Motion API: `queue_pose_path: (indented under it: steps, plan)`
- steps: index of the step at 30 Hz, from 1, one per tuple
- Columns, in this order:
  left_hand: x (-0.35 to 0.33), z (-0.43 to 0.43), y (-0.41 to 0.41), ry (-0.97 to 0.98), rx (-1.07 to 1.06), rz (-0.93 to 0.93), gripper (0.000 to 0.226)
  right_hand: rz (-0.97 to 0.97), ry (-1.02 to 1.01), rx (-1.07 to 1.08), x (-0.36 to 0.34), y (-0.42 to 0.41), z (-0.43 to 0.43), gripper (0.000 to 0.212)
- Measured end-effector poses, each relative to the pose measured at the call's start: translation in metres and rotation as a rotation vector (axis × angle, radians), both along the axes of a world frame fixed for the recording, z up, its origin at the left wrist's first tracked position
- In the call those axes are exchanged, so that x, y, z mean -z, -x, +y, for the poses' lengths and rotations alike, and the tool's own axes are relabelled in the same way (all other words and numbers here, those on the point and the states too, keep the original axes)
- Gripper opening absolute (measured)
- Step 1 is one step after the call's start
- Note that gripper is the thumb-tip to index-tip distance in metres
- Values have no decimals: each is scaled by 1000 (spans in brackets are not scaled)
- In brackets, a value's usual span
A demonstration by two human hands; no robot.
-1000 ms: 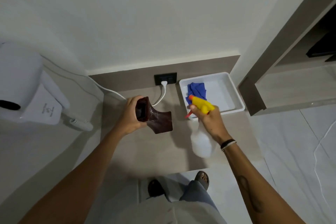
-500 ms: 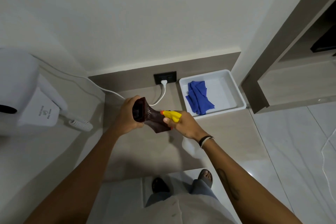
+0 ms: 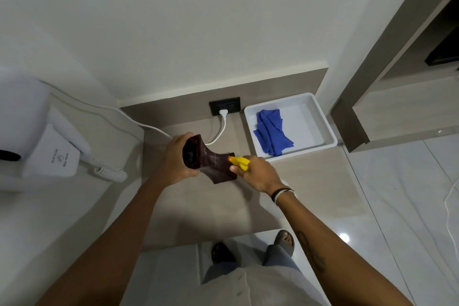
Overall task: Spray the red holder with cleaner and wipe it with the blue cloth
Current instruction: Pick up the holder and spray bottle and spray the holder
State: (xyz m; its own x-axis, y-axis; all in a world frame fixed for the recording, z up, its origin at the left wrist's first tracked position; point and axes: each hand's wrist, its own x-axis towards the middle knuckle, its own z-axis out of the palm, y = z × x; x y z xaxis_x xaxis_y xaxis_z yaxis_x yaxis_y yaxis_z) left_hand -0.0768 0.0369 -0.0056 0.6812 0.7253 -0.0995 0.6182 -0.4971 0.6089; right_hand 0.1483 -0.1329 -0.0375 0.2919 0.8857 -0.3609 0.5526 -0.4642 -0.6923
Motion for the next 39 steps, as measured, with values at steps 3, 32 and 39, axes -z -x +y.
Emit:
queue_pose_path:
  steps: [3, 32, 39]
  plan:
    - [3, 2, 6, 87, -115, -25, 107, -36, 11, 26, 6, -4, -7, 54]
    - [2, -2, 23, 243, -57, 288, 133, -86, 54, -75, -8, 9, -21, 49]
    - [5, -6, 19, 107, -82, 94, 92, 41, -44, -61, -11, 9, -28, 47]
